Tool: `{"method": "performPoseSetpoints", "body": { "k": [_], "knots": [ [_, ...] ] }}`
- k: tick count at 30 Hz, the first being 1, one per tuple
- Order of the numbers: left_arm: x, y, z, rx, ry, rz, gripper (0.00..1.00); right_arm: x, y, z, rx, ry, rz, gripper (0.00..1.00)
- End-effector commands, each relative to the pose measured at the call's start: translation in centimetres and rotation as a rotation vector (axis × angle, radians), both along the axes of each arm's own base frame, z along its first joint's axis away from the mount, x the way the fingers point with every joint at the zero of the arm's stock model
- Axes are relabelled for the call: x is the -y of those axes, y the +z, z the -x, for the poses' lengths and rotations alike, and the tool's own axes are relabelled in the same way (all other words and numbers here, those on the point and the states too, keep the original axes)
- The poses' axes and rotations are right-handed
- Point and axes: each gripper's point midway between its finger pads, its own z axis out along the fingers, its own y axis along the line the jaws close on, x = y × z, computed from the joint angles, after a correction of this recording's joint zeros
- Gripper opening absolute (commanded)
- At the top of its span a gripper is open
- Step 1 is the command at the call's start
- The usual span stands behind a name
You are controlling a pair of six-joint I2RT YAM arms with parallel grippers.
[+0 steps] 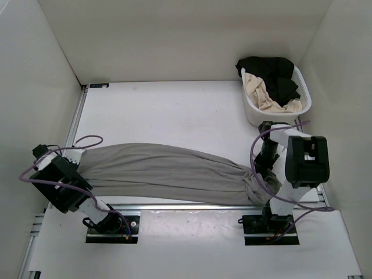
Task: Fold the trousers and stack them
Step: Fold the trousers
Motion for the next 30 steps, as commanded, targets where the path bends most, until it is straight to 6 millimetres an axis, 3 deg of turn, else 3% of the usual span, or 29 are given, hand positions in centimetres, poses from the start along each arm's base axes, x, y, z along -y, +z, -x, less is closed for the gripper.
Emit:
{"method": "performPoseSetpoints", "body": {
  "k": [1,2,3,6,7,11,14,15,16,18,24,26,30],
  "knots": [
    [-1.2,0.5,-2.6,0.060,0.034,0.036,0.14,4.0,-1.0,-6.4,0.149,-0.057,0.130,0.00],
    [-1.4,-0.1,-3.1,0.057,0.051,0.061,0.14,4.5,-0.9,-7.5,0.169,-0.076,0.132,0.00],
    [-1.6,0.1,-4.0,0.070,0.052,0.066,0.14,5.4,-0.7,-9.5,0.195,-0.095,0.134,0.00],
    [-1.4,1.5,-7.3,0.131,0.017,0.074,0.14,6.9,-0.4,-12.5,0.238,-0.119,0.151,0.00],
    [-0.9,1.8,-8.2,0.153,0.004,0.085,0.14,7.6,0.5,-14.6,0.286,-0.122,0.154,0.00],
    [1.9,2.4,-11.4,0.163,-0.092,0.091,0.15,7.7,1.1,-17.5,0.339,-0.108,0.140,0.02],
    [2.9,1.9,-11.5,0.152,-0.104,0.105,0.16,7.6,1.2,-17.5,0.338,-0.075,0.125,0.29],
    [3.0,2.0,-11.3,0.152,-0.104,0.105,0.16,7.5,1.1,-17.1,0.336,-0.061,0.125,0.55],
    [2.9,2.0,-11.2,0.146,-0.101,0.098,0.16,7.9,1.5,-16.8,0.338,-0.030,0.140,0.68],
    [3.0,1.9,-10.6,0.137,-0.112,0.087,0.18,8.9,3.7,-16.8,0.382,-0.001,0.195,0.82],
    [2.8,2.9,-10.7,0.154,-0.114,0.060,0.20,9.6,10.4,-15.4,0.482,0.059,0.251,0.90],
    [2.7,3.2,-10.7,0.161,-0.114,0.055,0.22,9.2,11.3,-13.8,0.466,0.061,0.237,0.90],
    [2.4,4.1,-10.9,0.179,-0.105,0.033,0.23,8.6,10.2,-9.5,0.396,0.035,0.225,0.90]
  ]
}}
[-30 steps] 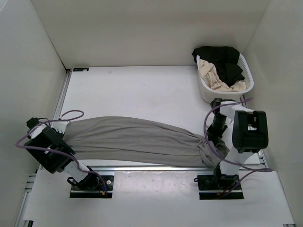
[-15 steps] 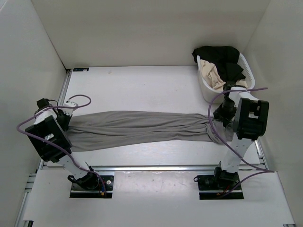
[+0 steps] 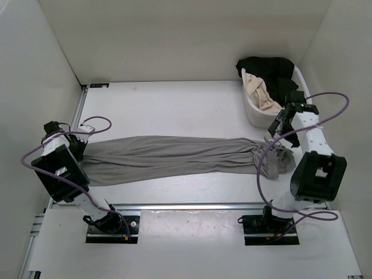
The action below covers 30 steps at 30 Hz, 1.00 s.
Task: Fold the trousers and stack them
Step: Fold the trousers
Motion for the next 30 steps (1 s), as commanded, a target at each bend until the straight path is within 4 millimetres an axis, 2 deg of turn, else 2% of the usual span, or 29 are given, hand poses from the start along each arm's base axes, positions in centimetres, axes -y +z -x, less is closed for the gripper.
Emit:
{"method": "performPoseSetpoints", "body": {
  "k": [1,3,4,6,7,8,12,16,18,20,23,26,27,29,30],
  "knots": [
    [-0.6,2.3,-0.5,0.060,0.012,-0.043,0.23,-0.5,-2.0,5.0,-0.116,-0.004,-0.004,0.89],
    [-0.8,2.6,-0.4,0.063,0.016,-0.058,0.23,-1.1,-2.8,6.4,-0.129,-0.023,-0.036,0.86],
    [-0.8,2.6,-0.4,0.063,0.016,-0.058,0.23,-1.6,-3.7,7.8,-0.152,-0.031,-0.058,0.78],
    [-1.0,2.6,-0.3,0.057,0.021,-0.067,0.23,-3.3,-4.5,9.1,-0.150,-0.076,-0.145,0.69],
    [-0.8,2.3,0.0,0.047,0.013,-0.064,0.23,-3.8,-5.0,9.4,-0.140,-0.097,-0.172,0.59],
    [-0.8,2.6,0.0,0.055,0.013,-0.070,0.24,-4.5,-6.4,10.7,-0.165,-0.119,-0.201,0.56],
    [-0.6,2.6,0.2,0.055,0.013,-0.070,0.24,-5.1,-7.9,10.3,-0.100,-0.176,-0.238,0.55],
    [-0.6,2.6,0.2,0.055,0.013,-0.070,0.24,-5.1,-9.6,10.3,-0.153,-0.200,-0.243,0.56],
    [-0.6,2.6,0.2,0.055,0.021,-0.066,0.24,-4.7,-10.5,10.7,-0.195,-0.219,-0.218,0.57],
    [-0.8,2.9,0.0,0.063,0.021,-0.071,0.24,-3.6,-10.7,10.1,-0.174,-0.238,-0.160,0.57],
    [-0.9,2.9,0.1,0.057,0.025,-0.079,0.24,-2.8,-11.0,9.7,-0.175,-0.245,-0.120,0.51],
    [-1.1,3.2,0.2,0.059,0.029,-0.093,0.24,-2.2,-10.8,9.4,-0.180,-0.260,-0.088,0.32],
    [-1.3,3.5,0.0,0.066,0.030,-0.098,0.24,-2.1,-10.6,9.4,-0.183,-0.262,-0.079,0.20],
    [-1.4,3.8,0.0,0.069,0.033,-0.110,0.22,-1.5,-10.3,9.3,-0.182,-0.267,-0.049,0.09],
    [-1.6,4.2,-0.2,0.078,0.034,-0.116,0.20,-1.3,-10.2,10.1,-0.209,-0.270,-0.035,0.00]
  ]
}}
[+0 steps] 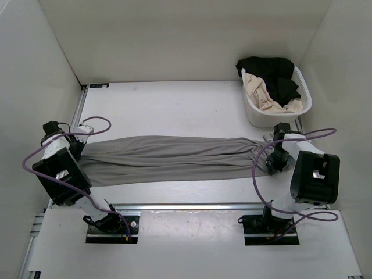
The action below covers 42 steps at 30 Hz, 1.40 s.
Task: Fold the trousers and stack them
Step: Fold the trousers
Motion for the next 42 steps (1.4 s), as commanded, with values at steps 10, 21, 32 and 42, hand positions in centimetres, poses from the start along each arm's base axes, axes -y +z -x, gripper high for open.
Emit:
{"method": "performPoseSetpoints", "body": {
  "k": [10,21,32,42],
  "knots": [
    [-3.0,5.6,-2.1,0.111,0.046,-0.136,0.15,6.0,7.9,-2.0,0.157,-0.112,0.142,0.00],
    [-2.5,7.3,0.1,0.111,-0.016,-0.229,0.15,8.7,8.2,-0.1,0.159,-0.212,0.096,0.00],
    [1.6,-0.8,7.4,-0.149,-0.142,-0.141,0.32,7.9,3.8,1.2,0.055,-0.207,0.034,0.00],
    [-0.4,2.0,6.4,-0.091,-0.073,-0.066,0.63,9.3,5.3,1.2,0.065,-0.168,0.108,0.44]
  ]
}}
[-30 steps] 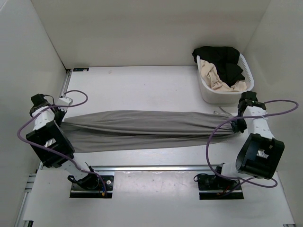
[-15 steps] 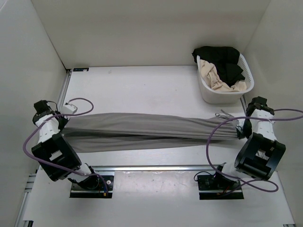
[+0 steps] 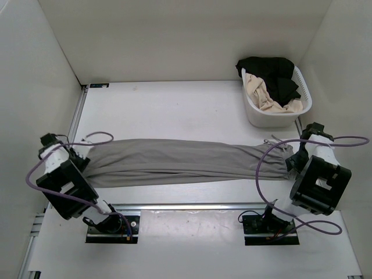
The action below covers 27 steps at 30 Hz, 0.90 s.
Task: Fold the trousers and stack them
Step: Fold the trousers
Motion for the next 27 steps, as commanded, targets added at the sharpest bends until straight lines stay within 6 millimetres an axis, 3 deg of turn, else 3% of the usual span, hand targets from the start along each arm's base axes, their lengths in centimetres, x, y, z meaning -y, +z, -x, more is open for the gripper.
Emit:
{"method": "performPoseSetpoints", "body": {
  "k": [1,3,4,7,9,12,14,17,18,19,21,22,23,24,25,26,27],
  "knots": [
    [-3.0,5.1,-4.0,0.151,0.027,-0.003,0.64,1.5,2.1,-0.4,0.044,0.023,0.081,0.55],
    [-3.3,5.1,-4.3,0.123,0.068,0.049,0.64,1.4,3.1,-0.9,0.086,0.044,0.084,0.62],
    [-4.2,6.7,-5.7,0.161,0.073,0.039,0.64,1.2,3.7,-1.4,0.109,0.070,0.086,0.62],
    [-4.1,7.2,-8.0,0.211,0.107,0.100,0.64,0.4,5.5,-2.4,0.161,0.144,0.105,0.63],
    [-3.2,6.0,-8.9,0.183,0.112,0.136,0.64,-0.2,6.2,-2.5,0.151,0.211,0.124,0.63],
    [-1.4,3.8,-10.3,0.156,0.137,0.218,0.66,-2.9,7.1,-4.0,0.180,0.384,0.117,0.63],
    [-1.1,2.7,-12.0,0.179,0.190,0.241,0.69,-6.5,7.7,-5.7,0.232,0.555,0.088,0.67],
    [-1.0,0.6,-13.2,0.150,0.275,0.284,0.74,-15.3,7.3,-7.6,0.303,0.880,-0.072,0.65],
    [0.0,0.2,-14.0,0.145,0.258,0.310,0.76,-17.7,8.0,-8.6,0.341,0.964,-0.091,0.65],
    [0.8,-0.2,-14.3,0.135,0.242,0.328,0.78,-22.2,7.3,-8.3,0.316,1.105,-0.133,0.65],
    [4.1,-2.3,-13.2,0.055,0.160,0.341,0.78,-26.4,7.5,-9.0,0.317,1.235,-0.140,0.66],
    [4.8,-2.6,-12.8,0.045,0.139,0.320,0.78,-29.8,6.3,-9.0,0.286,1.322,-0.159,0.67],
    [4.6,-2.9,-13.5,0.077,0.120,0.274,0.74,-32.5,7.9,-10.4,0.348,1.365,-0.172,0.69],
    [4.4,-3.3,-13.2,0.074,0.115,0.234,0.71,-35.2,7.8,-10.0,0.346,1.428,-0.194,0.69],
    [4.3,-3.7,-13.0,0.074,0.117,0.224,0.68,-37.0,6.0,-10.5,0.304,1.465,-0.210,0.71],
    [4.1,-3.7,-13.1,0.080,0.138,0.212,0.58,-38.4,5.7,-10.7,0.293,1.497,-0.212,0.71],
    [3.9,-4.4,-12.7,0.053,0.170,0.204,0.53,-41.2,5.2,-11.2,0.286,1.555,-0.216,0.71]
  ]
}}
